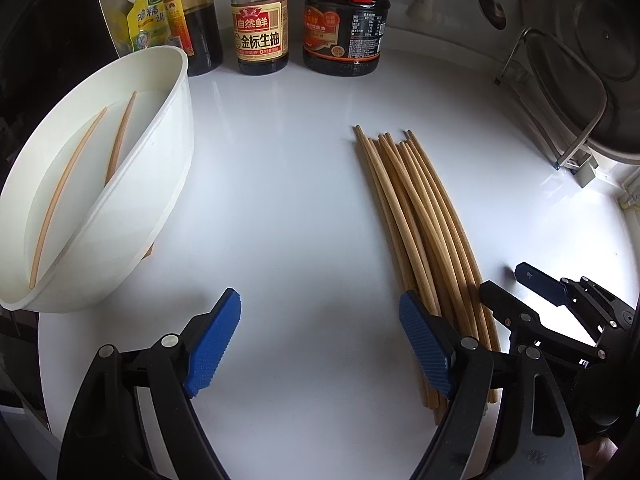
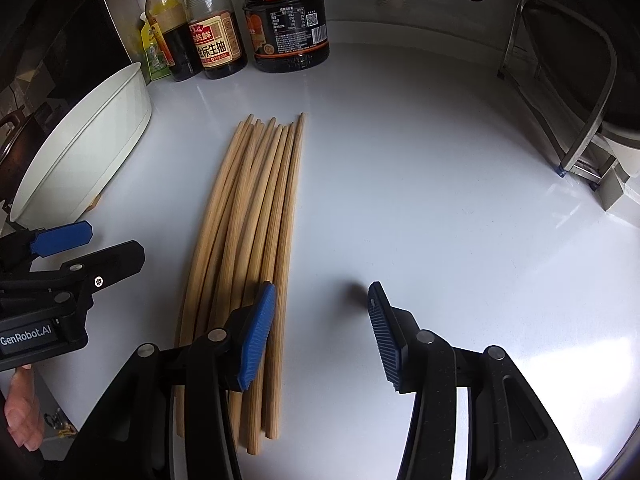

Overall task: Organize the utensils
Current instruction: 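Close the left tool on another chopstick while the right tool grasps one too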

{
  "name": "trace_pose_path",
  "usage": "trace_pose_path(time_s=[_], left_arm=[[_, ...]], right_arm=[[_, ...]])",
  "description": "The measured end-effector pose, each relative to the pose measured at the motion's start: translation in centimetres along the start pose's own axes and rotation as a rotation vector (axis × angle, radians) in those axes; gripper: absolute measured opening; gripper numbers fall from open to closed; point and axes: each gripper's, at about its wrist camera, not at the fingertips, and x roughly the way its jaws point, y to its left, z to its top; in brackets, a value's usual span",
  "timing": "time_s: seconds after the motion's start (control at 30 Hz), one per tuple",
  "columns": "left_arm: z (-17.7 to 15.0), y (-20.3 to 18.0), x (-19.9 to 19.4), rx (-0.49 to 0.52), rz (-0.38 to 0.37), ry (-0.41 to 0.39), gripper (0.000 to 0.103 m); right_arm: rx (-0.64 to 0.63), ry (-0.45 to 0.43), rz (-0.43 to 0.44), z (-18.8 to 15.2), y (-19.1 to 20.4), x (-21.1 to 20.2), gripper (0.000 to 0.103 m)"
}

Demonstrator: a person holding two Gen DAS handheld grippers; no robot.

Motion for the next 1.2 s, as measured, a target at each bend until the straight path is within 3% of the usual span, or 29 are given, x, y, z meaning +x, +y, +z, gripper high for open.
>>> trace_pose_path(time_s=[0.97, 1.2], left_arm=[[-0.8, -2.4, 2.6, 0.042, -0.004, 0.020, 0.082], [-0.5, -2.3, 3.1, 0.037, 0.030, 0.020, 0.083]], right_arm=[[0.013, -0.032, -0.027, -0.7, -2.1, -0.2, 0.046], [0.007, -0.033, -0.031, -0.5, -2.1, -0.2, 0.046]])
